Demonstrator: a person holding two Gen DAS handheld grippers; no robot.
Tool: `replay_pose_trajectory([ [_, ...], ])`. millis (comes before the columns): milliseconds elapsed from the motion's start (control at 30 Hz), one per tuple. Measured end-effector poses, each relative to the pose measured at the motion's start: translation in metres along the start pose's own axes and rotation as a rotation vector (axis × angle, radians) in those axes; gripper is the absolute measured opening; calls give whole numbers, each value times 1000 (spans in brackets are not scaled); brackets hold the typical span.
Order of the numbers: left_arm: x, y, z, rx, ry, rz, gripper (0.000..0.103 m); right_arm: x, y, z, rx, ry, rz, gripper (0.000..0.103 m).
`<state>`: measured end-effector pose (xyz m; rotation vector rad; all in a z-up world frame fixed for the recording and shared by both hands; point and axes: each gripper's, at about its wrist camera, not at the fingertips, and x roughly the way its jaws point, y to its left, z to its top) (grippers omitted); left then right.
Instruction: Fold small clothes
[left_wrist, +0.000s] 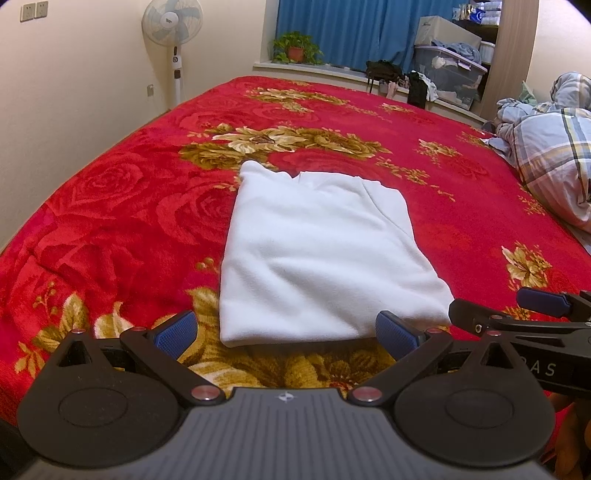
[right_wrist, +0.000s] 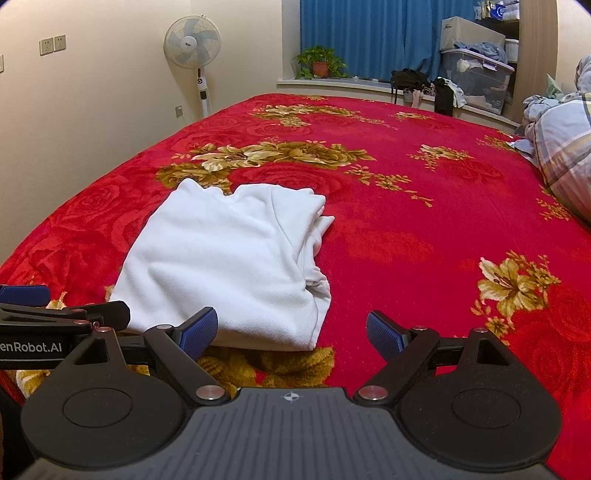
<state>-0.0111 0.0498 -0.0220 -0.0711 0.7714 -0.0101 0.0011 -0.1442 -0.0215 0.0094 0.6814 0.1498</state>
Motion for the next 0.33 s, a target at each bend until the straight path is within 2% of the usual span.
replay_pose_trajectory([
  [333,1,-1,-1,-3,1,-1,103,0,0,0,0,1,-1,88],
])
